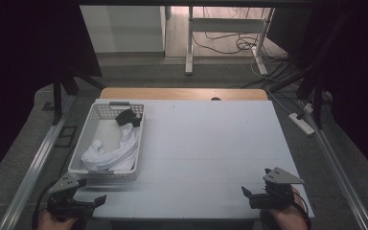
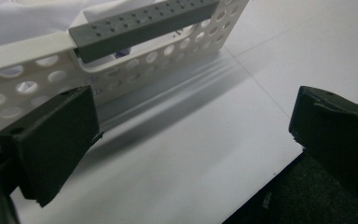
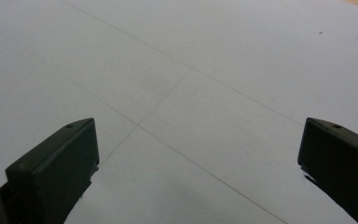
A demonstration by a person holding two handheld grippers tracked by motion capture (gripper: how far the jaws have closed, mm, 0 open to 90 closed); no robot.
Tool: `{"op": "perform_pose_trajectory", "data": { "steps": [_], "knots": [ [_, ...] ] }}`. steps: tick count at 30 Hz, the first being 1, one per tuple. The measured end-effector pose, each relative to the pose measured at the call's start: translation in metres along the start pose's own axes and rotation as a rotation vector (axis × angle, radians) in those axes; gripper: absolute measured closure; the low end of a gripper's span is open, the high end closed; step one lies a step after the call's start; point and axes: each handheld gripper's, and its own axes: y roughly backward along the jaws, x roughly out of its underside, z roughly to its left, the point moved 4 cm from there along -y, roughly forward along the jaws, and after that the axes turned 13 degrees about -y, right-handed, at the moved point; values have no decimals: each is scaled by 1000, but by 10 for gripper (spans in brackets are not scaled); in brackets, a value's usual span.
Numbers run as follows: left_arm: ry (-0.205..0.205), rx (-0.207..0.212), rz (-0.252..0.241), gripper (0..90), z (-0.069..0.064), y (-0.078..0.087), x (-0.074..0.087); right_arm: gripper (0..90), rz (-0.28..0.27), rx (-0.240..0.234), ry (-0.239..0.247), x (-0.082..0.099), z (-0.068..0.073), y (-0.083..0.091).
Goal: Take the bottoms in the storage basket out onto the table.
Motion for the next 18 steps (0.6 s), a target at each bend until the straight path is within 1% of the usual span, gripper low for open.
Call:
{"op": "perform_pose_trajectory", "data": {
  "steps": [3,4,5,7,12,13,14,15,18],
  "knots": [
    [1,0,3,17,0,0,0,0,2,-27,-32,-1,1,0],
    [-2,2,3,17,0,0,0,0,2,-27,-32,-1,1,0],
    [-5,0,6,20,0,-1,0,0,0,-46,-51,-1,2,0],
    [-8,2,8,21,-1,-1,0,0,4,-40,-48,-1,2,0],
    [-5,6,12,25,0,-2,0,0,3,-42,-65,-1,1,0],
    [-2,5,13,25,0,-2,0,0,5,-50,-77,-1,1,0],
    [-2,5,13,25,0,-2,0,0,5,-50,-77,-1,1,0],
    [1,4,17,25,0,-2,0,0,9,-62,-87,-1,1,-1],
    [2,5,19,27,1,-2,0,0,12,-64,-83,-1,2,-1]
  ]
}}
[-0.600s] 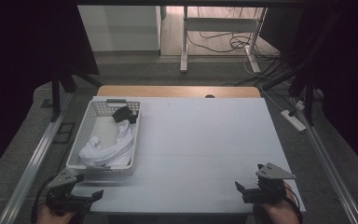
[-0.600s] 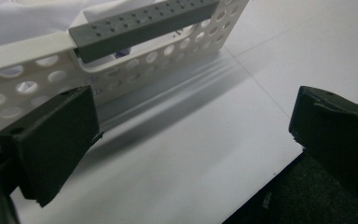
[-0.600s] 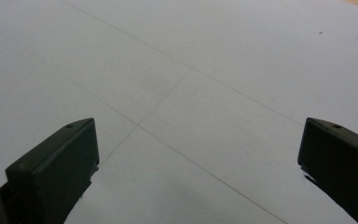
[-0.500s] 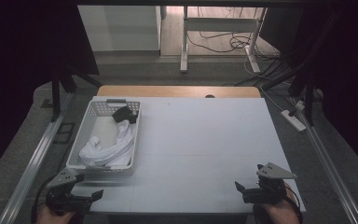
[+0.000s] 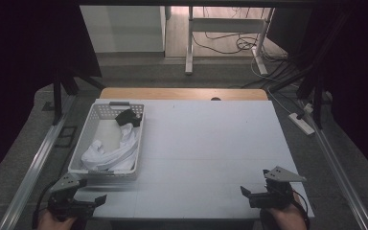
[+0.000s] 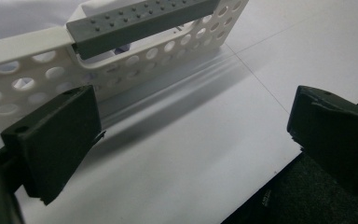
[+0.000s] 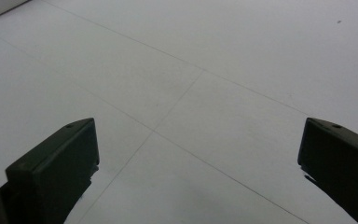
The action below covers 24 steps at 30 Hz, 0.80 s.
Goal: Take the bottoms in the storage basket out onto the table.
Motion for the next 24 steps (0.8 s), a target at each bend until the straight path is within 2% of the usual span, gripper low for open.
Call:
{"op": "perform_pose_trajectory", "data": {
  "steps": [12,15,16,21,24],
  "knots": [
    [10,10,-3,17,1,0,0,0,22,0,-8,0,0,-2],
    [12,19,-29,9,1,1,-2,0,14,2,-6,-1,0,-2],
    [9,31,-39,8,0,1,-5,0,-10,-5,-8,-2,1,-2],
    [-21,31,-37,0,-4,1,-8,0,10,-5,2,-1,2,-4],
    [-26,29,-37,0,-4,0,-9,0,11,-10,-1,-1,2,-4]
  ]
}}
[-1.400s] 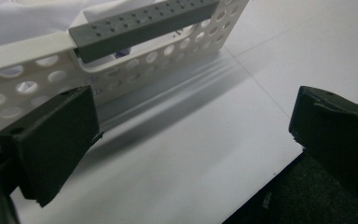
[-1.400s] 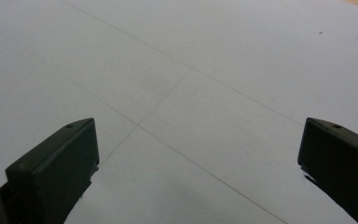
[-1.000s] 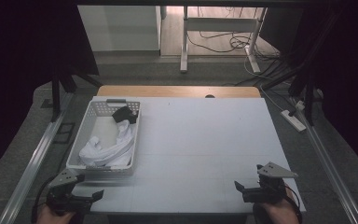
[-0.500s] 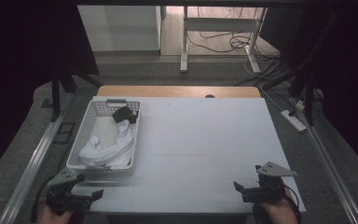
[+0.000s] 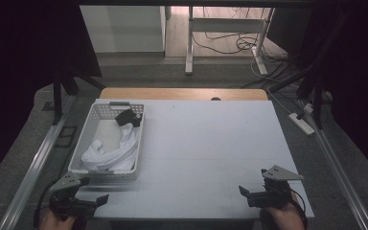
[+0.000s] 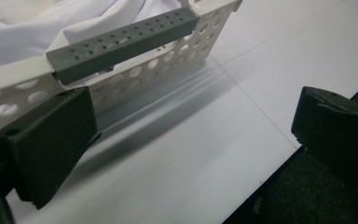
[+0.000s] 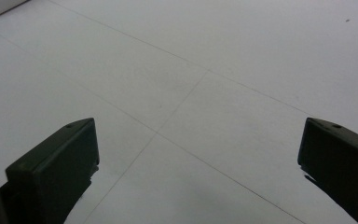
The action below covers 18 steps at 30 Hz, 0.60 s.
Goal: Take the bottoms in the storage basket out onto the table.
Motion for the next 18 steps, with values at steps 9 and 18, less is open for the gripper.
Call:
{"op": "perform_pose_trajectory", "data": {
  "steps": [9,18],
  "knots": [
    [-16,9,-15,0,1,1,-4,0,16,-3,15,1,1,-1],
    [-38,33,-17,2,-3,0,-11,0,20,-5,18,1,1,-2]
  ]
}}
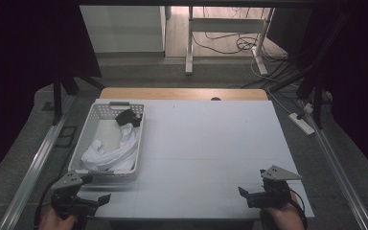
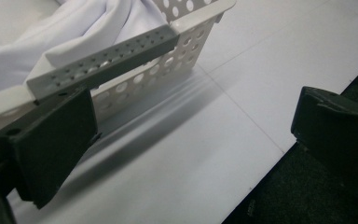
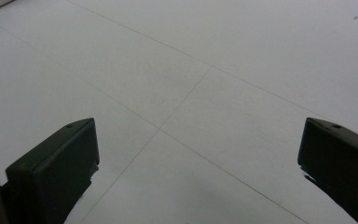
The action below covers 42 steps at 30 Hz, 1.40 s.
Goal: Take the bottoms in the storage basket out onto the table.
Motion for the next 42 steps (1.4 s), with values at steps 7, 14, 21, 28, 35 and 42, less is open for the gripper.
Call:
{"op": "perform_pose_trajectory", "data": {
  "steps": [7,14,21,28,35,42],
  "knots": [
    [-32,-25,-14,1,-2,4,-12,0,7,2,4,0,0,-1],
    [-44,-33,-2,0,0,4,-20,0,12,2,7,0,1,-1],
    [-53,-57,-9,1,8,4,-27,0,20,3,16,1,1,-2],
    [-47,-57,9,1,18,-3,-35,0,21,1,17,1,2,-2],
    [-44,-64,21,2,29,-10,-42,0,28,2,22,1,2,-3],
    [-40,-35,34,2,40,-18,-45,0,30,1,25,1,2,-3]
  ]
}}
